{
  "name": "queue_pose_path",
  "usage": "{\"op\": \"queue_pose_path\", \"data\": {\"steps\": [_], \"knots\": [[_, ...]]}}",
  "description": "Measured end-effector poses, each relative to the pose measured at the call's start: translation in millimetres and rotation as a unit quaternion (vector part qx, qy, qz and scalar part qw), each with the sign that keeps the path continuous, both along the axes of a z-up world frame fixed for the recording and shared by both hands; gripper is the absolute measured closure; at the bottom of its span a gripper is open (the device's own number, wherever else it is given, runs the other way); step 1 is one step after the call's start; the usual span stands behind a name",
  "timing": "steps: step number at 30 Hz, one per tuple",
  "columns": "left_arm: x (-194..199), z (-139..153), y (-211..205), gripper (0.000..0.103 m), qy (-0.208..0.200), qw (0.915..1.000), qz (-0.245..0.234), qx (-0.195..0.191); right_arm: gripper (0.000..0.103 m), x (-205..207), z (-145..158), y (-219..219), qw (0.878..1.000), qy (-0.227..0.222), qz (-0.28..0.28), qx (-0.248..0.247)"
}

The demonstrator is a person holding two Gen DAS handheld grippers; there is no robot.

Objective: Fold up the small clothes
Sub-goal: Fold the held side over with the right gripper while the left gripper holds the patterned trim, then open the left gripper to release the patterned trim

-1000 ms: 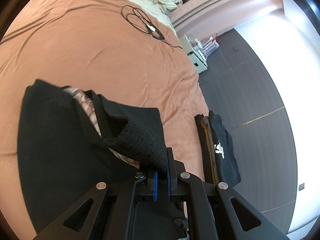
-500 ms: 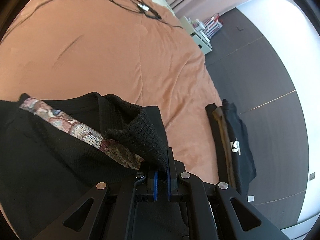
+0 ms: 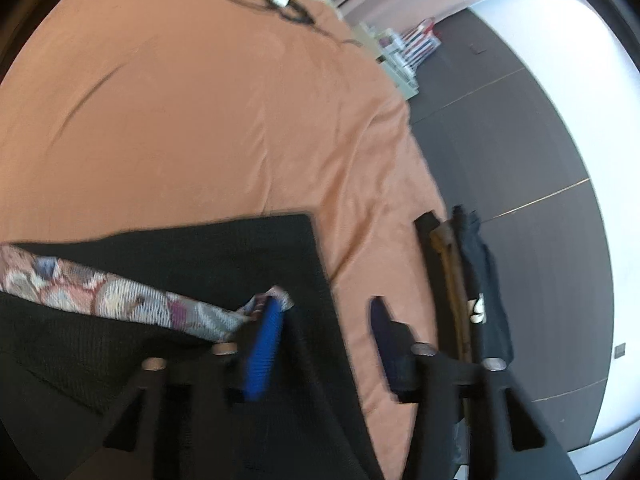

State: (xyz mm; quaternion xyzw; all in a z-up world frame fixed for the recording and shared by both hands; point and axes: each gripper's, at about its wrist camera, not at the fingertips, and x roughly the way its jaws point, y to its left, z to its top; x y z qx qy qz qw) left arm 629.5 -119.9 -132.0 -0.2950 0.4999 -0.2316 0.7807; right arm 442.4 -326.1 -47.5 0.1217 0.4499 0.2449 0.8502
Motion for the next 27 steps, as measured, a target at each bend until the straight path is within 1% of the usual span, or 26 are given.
{"op": "queue_pose_path", "data": {"steps": [2,4,7,17,24,27], "knots": [[-2.8,5.3,1.3,0.044,-0.006,0.9999,0.001,0.008,0.1,0.9,0.1,-0.7,1.0,0.001,0.0,0.0],[-8.0,7.8,7.0,0.044,-0.003,0.9997,0.003,0.022,0.1,1.5,0.3,-0.8,1.0,0.001,-0.001,-0.001],[-14.8,8.1,17.6,0.044,0.001,0.9995,0.011,0.031,0.1,-0.9,2.1,-0.2,1.0,-0.001,0.0,-0.003],[-61.7,21.0,60.7,0.044,-0.001,0.9976,0.034,0.06,0.1,-6.0,2.1,0.2,1.0,0.004,0.002,-0.008],[-106.4,8.5,84.1,0.044,0.018,0.9952,0.037,0.088,0.1,-7.5,3.7,2.1,1.0,0.0,0.004,-0.024],[-122.0,3.8,95.6,0.044,0.025,0.9945,0.044,0.092,0.1,-8.4,4.9,3.5,1.0,0.002,0.0,-0.029]]}}
